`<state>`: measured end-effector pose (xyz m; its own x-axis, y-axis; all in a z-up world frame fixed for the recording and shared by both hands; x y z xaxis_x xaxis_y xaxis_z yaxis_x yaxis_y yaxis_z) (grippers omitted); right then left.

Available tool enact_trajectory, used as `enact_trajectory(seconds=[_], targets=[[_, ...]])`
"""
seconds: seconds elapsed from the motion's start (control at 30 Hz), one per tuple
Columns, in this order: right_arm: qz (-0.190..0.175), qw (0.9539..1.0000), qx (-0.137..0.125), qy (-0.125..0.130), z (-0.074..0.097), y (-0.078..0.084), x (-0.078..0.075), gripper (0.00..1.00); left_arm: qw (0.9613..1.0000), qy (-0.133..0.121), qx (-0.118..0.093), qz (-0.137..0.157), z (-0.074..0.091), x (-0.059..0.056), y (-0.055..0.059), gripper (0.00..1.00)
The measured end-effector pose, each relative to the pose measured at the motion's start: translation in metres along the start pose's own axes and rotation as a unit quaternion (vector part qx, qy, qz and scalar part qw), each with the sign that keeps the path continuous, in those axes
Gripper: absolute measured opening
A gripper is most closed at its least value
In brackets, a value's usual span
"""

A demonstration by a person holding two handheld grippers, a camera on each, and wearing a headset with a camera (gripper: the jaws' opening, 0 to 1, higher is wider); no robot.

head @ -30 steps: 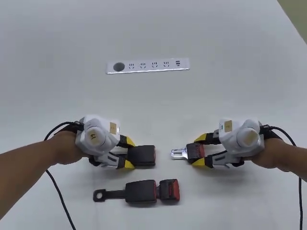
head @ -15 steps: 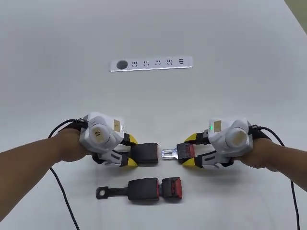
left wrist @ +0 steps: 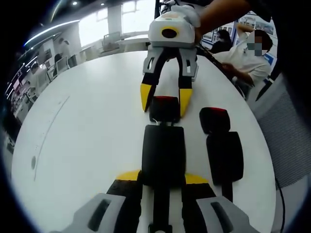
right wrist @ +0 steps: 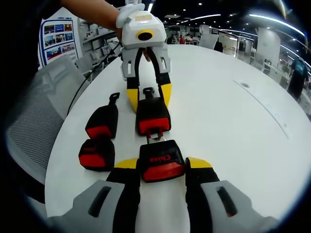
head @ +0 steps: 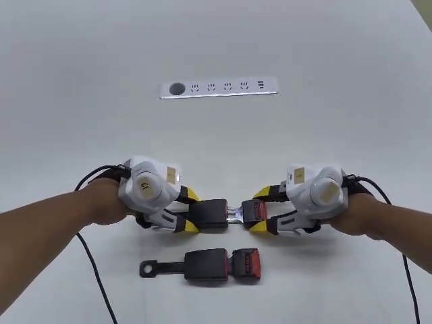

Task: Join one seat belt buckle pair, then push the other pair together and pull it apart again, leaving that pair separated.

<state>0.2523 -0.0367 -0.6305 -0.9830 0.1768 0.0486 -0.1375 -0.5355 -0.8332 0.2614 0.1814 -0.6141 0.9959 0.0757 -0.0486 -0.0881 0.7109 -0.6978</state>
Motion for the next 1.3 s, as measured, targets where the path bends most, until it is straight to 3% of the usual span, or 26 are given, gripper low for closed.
enact_trajectory(seconds=[0.03,0.43,0.6,0.7,1.3], targets=[[0.015,0.9999,0.007,0.000,0.001,-0.001,-0.002,0.34,1.0000,0.000,0.001,0.000,0.000,0.000,0.000,0.32],[-0.004,1.0000,0.001,0.002,0.002,-0.003,0.003,0.34,1.0000,-0.004,0.001,0.006,0.000,-0.002,-0.001,0.31],[-0.006,1.0000,-0.005,0.005,-0.011,-0.009,0.007,0.34,1.0000,-0.003,0.004,0.004,-0.001,-0.004,-0.005,0.31],[-0.012,0.9999,-0.010,0.005,-0.008,-0.008,0.006,0.33,1.0000,-0.004,0.002,0.007,0.000,-0.002,-0.003,0.30],[-0.005,0.9999,0.002,0.013,-0.012,-0.012,0.005,0.33,1.0000,-0.006,0.001,0.007,0.001,-0.002,-0.001,0.31]])
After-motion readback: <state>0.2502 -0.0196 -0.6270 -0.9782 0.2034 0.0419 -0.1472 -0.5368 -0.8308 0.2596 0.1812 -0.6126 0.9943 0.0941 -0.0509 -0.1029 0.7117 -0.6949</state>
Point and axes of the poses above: the centre of the closed fingertips' face, and the gripper's own axes: z roughly backward along the fingers, x roughly to its left, y roughly out of its underside, the point moved 10 cm from there along z, roughly backward along the fingers, and after that the axes turned 8 degrees about -x, right-handed, at the moved point
